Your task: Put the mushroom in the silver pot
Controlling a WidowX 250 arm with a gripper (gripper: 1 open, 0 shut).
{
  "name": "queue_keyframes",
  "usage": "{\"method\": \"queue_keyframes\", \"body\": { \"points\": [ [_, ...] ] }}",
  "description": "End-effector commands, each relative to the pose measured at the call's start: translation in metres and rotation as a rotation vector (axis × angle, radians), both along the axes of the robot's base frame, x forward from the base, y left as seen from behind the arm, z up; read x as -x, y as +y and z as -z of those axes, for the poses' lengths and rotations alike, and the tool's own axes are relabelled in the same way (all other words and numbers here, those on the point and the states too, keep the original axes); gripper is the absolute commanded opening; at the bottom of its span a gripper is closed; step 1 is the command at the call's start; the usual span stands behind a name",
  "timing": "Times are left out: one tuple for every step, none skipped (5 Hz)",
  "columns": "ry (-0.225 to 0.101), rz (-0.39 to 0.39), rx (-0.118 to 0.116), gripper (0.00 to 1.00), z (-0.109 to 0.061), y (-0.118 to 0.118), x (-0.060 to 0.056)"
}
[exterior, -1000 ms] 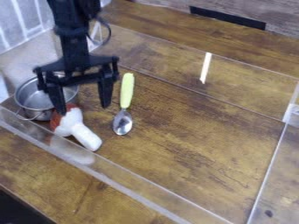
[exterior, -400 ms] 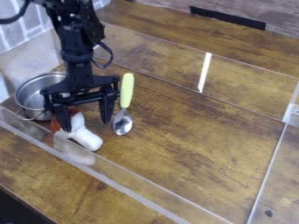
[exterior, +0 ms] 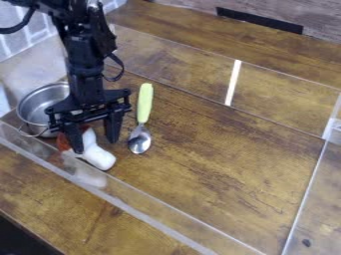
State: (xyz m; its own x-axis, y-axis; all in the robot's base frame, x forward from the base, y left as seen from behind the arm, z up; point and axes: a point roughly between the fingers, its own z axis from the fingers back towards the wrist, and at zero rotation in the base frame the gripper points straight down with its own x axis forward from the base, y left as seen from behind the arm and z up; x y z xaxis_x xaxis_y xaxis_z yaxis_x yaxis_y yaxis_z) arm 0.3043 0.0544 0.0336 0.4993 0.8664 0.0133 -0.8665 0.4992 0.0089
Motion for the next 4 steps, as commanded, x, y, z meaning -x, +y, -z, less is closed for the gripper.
{"method": "queue_keyframes", "body": {
  "points": [
    [-0.03,-0.063,-0.014,0.0,0.001,0.0,-0.002],
    [-0.029,-0.126,-0.016,0.0,0.002,0.006,0.003],
    [-0.028,-0.184,-0.021,0.0,0.003,0.011,0.009],
    [-0.027,-0.132,-0.026,0.0,0.005,0.01,0.011]
  ]
}}
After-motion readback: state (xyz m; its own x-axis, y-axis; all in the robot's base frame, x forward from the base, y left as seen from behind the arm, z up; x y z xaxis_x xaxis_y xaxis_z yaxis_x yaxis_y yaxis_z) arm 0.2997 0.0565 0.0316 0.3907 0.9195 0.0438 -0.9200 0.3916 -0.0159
